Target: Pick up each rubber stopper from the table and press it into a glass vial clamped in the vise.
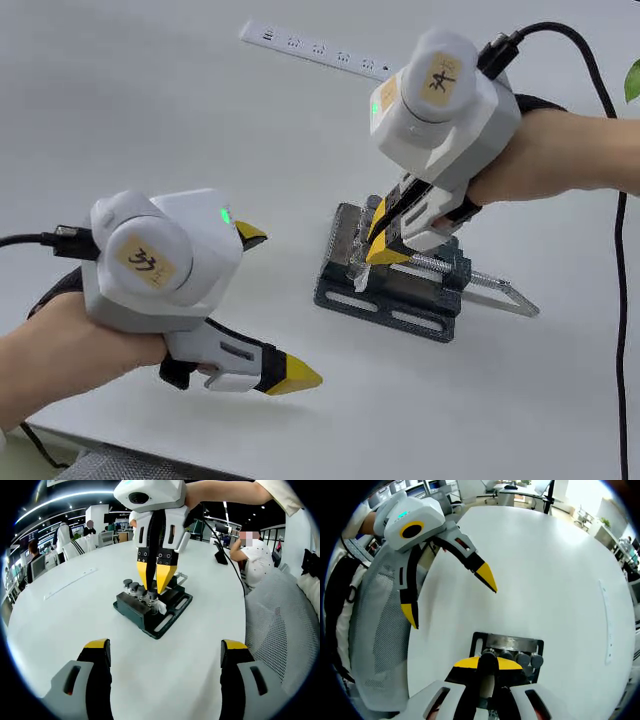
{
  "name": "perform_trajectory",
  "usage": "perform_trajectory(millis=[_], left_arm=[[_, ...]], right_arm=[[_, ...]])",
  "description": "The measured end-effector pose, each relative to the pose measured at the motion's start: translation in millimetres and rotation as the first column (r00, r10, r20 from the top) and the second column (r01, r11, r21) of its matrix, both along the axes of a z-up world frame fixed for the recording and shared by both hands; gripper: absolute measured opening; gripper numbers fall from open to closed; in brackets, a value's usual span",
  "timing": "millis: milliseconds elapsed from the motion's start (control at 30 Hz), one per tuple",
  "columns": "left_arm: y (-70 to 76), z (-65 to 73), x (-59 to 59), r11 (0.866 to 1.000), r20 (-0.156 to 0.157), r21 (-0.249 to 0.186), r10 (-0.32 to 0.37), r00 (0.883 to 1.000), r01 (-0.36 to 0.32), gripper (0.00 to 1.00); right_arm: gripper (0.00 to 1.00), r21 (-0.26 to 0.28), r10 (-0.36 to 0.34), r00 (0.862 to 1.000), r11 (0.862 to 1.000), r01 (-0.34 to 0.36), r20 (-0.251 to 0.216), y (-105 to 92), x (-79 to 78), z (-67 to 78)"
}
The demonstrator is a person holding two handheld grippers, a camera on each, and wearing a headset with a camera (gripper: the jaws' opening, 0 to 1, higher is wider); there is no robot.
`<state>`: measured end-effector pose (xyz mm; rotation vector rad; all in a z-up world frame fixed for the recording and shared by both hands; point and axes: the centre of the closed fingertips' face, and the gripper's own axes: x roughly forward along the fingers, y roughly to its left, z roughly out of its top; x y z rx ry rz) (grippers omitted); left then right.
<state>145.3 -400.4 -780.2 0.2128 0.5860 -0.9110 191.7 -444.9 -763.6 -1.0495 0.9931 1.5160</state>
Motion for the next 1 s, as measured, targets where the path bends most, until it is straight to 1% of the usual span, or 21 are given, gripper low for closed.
perform_trajectory(millis=[200, 267, 467, 567, 633, 800, 867, 900, 1000], left_arm=[[2.0, -0.4, -0.7, 1.000, -0.003, 0.002, 0.003, 1.000, -0.003, 0.90], [2.7, -0.4, -0.5, 1.000, -0.001, 0.005, 0.005, 1.000, -0.005, 0.90], [1.8, -0.8, -1.2, 1.000, -0.004, 0.004, 0.001, 1.000, -0.001, 0.89], [0.3, -0.1, -1.6, 1.000, -0.004, 0.003, -0.001, 1.000, 0.001, 0.89], [0.7, 0.0, -1.6, 1.000, -0.005, 0.001, -0.001, 1.000, 0.001, 0.89], [1.5, 0.1, -2.3, 1.000, -0.005, 0.002, 0.003, 1.000, -0.003, 0.89], [2.0, -0.1, -2.9, 1.000, -0.005, 0.003, 0.003, 1.000, -0.003, 0.89], [2.3, -0.1, -2.8, 1.000, -0.004, 0.003, 0.005, 1.000, -0.005, 0.89], [3.7, -0.8, -3.0, 1.000, -0.005, 0.003, 0.008, 1.000, -0.008, 0.89]], right_arm=[[0.05, -0.016, 0.006, 1.000, 1.000, -0.006, -0.001, 0.4, 1.9, -1.2], [0.05, -0.021, 0.018, 1.000, 1.000, -0.018, 0.013, -0.6, 2.6, -0.1], [0.05, -0.031, 0.020, 1.000, 0.999, -0.020, 0.010, -2.3, -0.5, -0.8], [0.05, -0.044, 0.016, 1.000, 0.999, -0.015, 0.014, -2.0, 1.2, -1.7], [0.05, -0.058, 0.027, 0.999, 0.998, -0.025, 0.025, -2.1, 0.5, -1.4], [0.05, -0.082, 0.042, 0.999, 0.996, -0.040, 0.028, -1.4, 1.0, -2.1], [0.05, -0.089, 0.034, 0.999, 0.996, -0.032, 0.029, -0.8, 0.5, -2.1], [0.05, -0.094, 0.042, 0.999, 0.995, -0.039, 0.030, -1.1, -0.2, -1.8], [0.05, -0.116, 0.035, 0.999, 0.993, -0.031, 0.034, -0.1, -0.7, -2.3]])
